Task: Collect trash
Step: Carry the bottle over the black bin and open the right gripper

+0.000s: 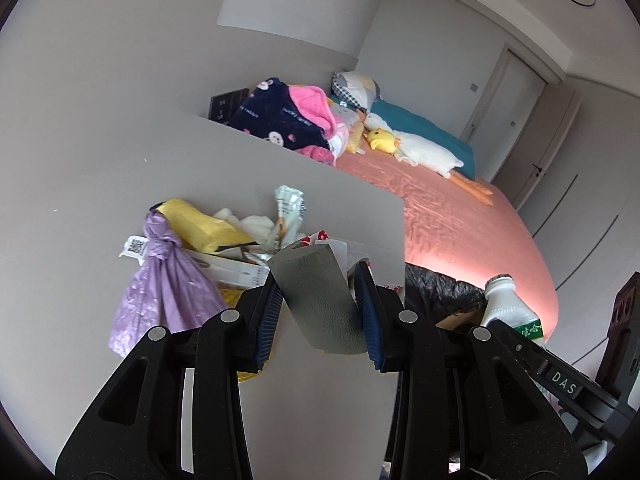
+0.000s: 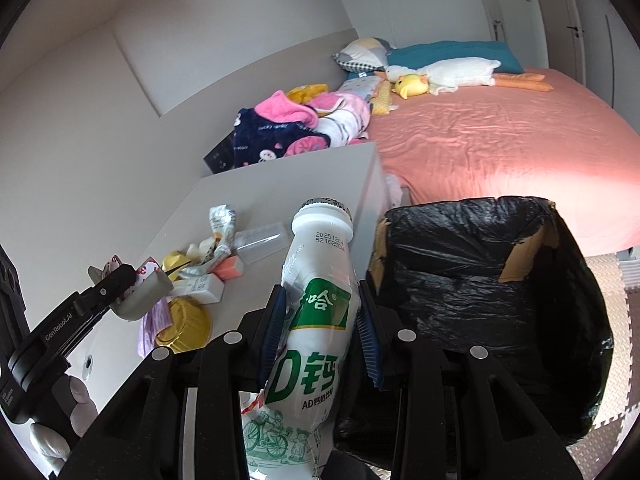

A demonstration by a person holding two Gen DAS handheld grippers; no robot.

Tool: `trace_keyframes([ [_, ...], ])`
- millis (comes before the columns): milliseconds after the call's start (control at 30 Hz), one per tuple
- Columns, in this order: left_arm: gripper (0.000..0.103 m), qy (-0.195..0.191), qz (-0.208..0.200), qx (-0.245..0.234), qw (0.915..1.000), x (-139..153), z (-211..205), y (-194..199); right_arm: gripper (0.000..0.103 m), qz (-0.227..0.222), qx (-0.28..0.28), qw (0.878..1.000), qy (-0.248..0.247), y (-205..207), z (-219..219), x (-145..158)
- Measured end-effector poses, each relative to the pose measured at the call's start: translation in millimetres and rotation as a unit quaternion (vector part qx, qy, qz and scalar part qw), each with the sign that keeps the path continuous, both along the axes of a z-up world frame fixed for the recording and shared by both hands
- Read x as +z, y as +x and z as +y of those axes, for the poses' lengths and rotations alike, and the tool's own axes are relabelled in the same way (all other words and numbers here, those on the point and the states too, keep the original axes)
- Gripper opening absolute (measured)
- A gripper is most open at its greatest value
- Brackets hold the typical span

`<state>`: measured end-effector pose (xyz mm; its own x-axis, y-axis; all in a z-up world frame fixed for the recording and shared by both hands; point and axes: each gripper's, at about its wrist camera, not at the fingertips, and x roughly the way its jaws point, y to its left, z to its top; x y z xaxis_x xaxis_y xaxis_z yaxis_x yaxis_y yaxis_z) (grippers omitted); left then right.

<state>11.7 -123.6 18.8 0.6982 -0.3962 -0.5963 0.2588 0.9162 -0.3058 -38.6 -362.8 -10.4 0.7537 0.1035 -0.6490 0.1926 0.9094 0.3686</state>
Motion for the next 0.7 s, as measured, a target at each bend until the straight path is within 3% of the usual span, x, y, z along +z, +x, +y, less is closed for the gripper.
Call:
trace_keyframes([
  [300, 0.036, 0.01, 0.012, -0.069, 0.9975, -7, -62, 5, 0.037, 0.0, -0.049, 0.999, -0.002, -13, -49, 1],
  [633, 0.038, 0.013, 0.04, -0.156, 0.9869, -23, -127, 8, 0.038, -0.004, -0.107, 0.994, 0.002, -29, -99, 0],
  [667, 0.048, 0.011, 0.045, -0.172, 0.984, -25, -134, 8, 0.041, -0.009, -0.116, 0.993, 0.006, -31, -105, 1],
  [700, 0.075, 0.009, 0.049, -0.184, 0.9817, -27, -140, 6, 0.049, -0.015, -0.124, 0.992, 0.01, -34, -111, 2],
])
